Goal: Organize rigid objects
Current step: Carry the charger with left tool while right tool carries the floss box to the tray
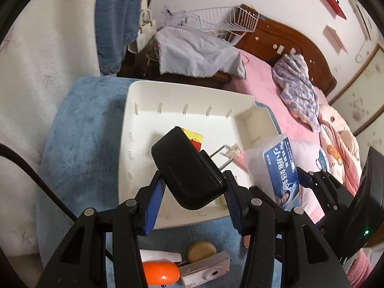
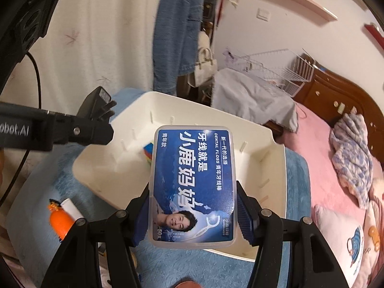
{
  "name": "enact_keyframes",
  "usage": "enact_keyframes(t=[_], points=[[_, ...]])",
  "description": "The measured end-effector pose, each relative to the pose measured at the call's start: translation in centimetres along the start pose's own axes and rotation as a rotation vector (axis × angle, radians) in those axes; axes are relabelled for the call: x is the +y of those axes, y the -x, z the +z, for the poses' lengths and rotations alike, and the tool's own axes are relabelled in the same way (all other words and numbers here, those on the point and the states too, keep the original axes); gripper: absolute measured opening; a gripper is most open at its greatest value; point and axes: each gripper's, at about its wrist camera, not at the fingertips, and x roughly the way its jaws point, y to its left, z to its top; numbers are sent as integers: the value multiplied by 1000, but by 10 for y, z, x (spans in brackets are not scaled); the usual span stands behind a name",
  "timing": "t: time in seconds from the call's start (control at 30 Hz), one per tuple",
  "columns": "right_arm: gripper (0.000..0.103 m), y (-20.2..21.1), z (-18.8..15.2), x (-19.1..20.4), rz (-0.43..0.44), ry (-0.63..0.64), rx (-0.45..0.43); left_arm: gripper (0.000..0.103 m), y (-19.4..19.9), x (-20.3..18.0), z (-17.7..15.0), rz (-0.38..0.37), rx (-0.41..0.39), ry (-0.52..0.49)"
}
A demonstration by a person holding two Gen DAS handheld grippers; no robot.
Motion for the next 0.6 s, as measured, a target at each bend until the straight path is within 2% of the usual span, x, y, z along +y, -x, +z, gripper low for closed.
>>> enact_keyframes(t=[0.5, 0.53, 0.6], points=[[62, -23, -9, -18, -72, -100, 55, 53, -27, 1, 9, -15, 43, -23], [63, -23, -9, -19, -73, -101, 58, 53, -26, 1, 9, -13, 43, -24], [72, -20, -9, -21, -78, -108, 43, 58, -25, 1, 9, -7, 34, -27]])
